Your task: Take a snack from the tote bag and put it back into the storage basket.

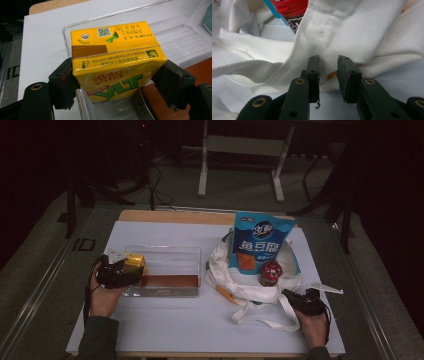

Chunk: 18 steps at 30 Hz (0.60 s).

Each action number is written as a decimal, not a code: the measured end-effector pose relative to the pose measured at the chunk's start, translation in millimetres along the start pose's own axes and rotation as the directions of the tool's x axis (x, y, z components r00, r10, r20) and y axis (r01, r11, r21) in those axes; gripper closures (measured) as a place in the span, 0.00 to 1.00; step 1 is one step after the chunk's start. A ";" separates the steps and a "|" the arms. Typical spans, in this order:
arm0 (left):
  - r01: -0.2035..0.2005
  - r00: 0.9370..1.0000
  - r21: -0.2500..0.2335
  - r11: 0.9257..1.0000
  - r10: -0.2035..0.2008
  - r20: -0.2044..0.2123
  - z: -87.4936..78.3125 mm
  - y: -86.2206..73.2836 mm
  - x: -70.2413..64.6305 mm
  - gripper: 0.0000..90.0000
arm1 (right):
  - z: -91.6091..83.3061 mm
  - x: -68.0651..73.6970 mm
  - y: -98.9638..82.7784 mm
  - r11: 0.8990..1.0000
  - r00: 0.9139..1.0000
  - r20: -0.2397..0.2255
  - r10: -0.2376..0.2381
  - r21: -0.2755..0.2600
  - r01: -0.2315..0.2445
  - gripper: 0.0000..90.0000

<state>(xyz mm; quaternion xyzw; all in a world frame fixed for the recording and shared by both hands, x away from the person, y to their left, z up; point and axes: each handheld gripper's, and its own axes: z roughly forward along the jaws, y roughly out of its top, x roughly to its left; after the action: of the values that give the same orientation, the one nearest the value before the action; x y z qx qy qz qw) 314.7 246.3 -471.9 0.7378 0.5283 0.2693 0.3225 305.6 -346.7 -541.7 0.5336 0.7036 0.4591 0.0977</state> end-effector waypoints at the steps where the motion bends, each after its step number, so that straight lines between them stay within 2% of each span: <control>1: -0.001 1.000 0.000 1.000 0.001 -0.004 0.1 0.0 0.2 0.27 | 0.0 0.0 0.0 1.000 1.000 0.000 0.000 0.000 0.000 0.79; 6: -0.023 0.999 -0.008 1.000 0.023 -0.024 -0.8 0.8 -1.1 0.25 | 0.0 0.0 0.1 1.000 1.000 -0.001 0.002 0.000 -0.002 0.79; 12: -0.026 0.999 -0.059 0.998 0.024 -0.039 -8.9 4.2 -1.5 0.23 | 0.0 0.1 0.1 1.000 1.000 0.000 0.002 0.000 -0.002 0.79; 15: 0.005 1.000 -0.092 0.996 -0.006 -0.011 -14.8 6.6 2.0 0.25 | 0.1 0.0 0.1 1.000 1.000 0.000 0.002 0.000 -0.002 0.79; 18: 0.001 1.000 -0.091 0.996 -0.002 -0.009 -16.5 8.7 2.4 0.25 | 0.1 0.1 0.0 1.000 1.000 0.000 0.001 0.000 -0.001 0.79</control>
<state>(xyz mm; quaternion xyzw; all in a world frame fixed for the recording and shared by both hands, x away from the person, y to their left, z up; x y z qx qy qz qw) 308.5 249.8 -454.5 0.7208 0.5174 0.2962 0.3537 305.6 -346.6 -541.7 0.5339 0.7032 0.4593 0.0975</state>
